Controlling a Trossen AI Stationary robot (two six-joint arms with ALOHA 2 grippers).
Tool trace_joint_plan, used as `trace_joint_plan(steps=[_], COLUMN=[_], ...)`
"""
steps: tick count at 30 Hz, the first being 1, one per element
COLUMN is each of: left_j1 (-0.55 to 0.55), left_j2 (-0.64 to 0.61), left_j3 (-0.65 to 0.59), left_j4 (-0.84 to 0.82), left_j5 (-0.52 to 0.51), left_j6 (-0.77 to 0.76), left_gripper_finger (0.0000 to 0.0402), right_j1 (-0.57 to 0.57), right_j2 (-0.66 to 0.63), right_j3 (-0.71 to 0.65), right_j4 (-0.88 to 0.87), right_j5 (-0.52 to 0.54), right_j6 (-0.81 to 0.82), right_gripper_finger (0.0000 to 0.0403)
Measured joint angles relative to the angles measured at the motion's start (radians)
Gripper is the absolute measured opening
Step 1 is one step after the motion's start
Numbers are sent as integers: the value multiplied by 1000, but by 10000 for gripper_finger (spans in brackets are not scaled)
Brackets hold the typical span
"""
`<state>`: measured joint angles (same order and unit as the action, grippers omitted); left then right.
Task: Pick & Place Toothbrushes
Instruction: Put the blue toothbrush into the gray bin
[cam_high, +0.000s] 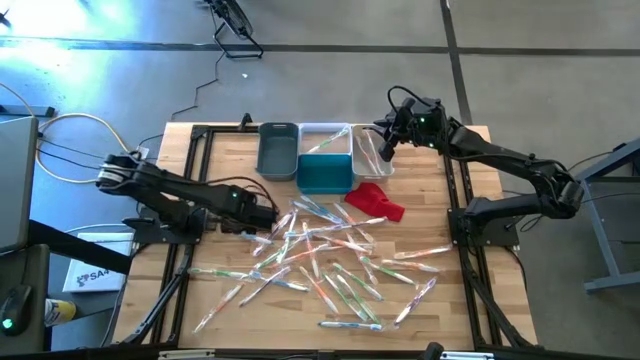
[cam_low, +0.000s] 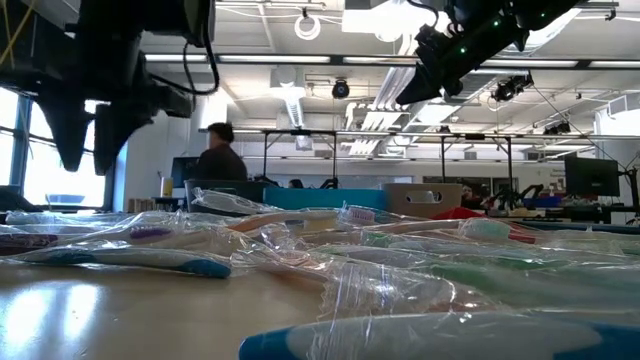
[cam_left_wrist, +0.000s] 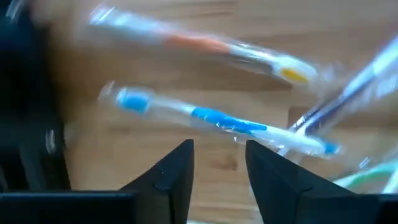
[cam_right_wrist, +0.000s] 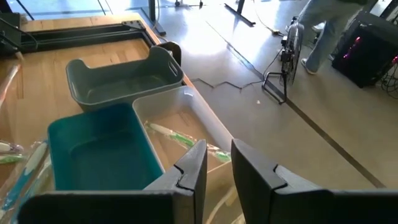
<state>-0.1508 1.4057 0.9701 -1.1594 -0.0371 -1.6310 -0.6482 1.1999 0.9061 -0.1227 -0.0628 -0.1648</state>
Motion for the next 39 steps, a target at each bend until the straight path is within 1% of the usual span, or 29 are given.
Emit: trace_joint_plan(steps=[6,9,13,18,20,22,25,27,28,30,39], left_j1=[0,0,0,0,0,0,0,0,0,0,0], left_j2=[46,62,93,136,149,157,175,168,168,168,168], left_j3=[1,0,0,-12,-34,-64,-99,-126,-136,-149,-157], left_j4=[31,43,70,115,167,173,231,238,268,288,312], left_j5=[-15,-11,-21,-9,4,4,4,6,12,27,35], left_j6=[550,786,1002,1211,1256,1279,1279,1262,1258,1260,1261], left_gripper_finger=[138,135,134,134,134,134,134,134,134,134,134], right_j1=[0,0,0,0,0,0,0,0,0,0,0], right_j2=[1,1,1,1,1,1,1,1,1,1,1], right_j3=[0,0,0,0,0,0,0,0,0,0,0], right_j4=[-5,-14,-30,-38,-46,-52,-59,-56,-57,-56,-55], right_j5=[0,0,5,8,7,7,7,7,7,7,7], right_j6=[1,1,15,70,93,113,119,119,119,120,119], right_gripper_finger=[67,67,67,67,67,67,67,67,67,67,67])
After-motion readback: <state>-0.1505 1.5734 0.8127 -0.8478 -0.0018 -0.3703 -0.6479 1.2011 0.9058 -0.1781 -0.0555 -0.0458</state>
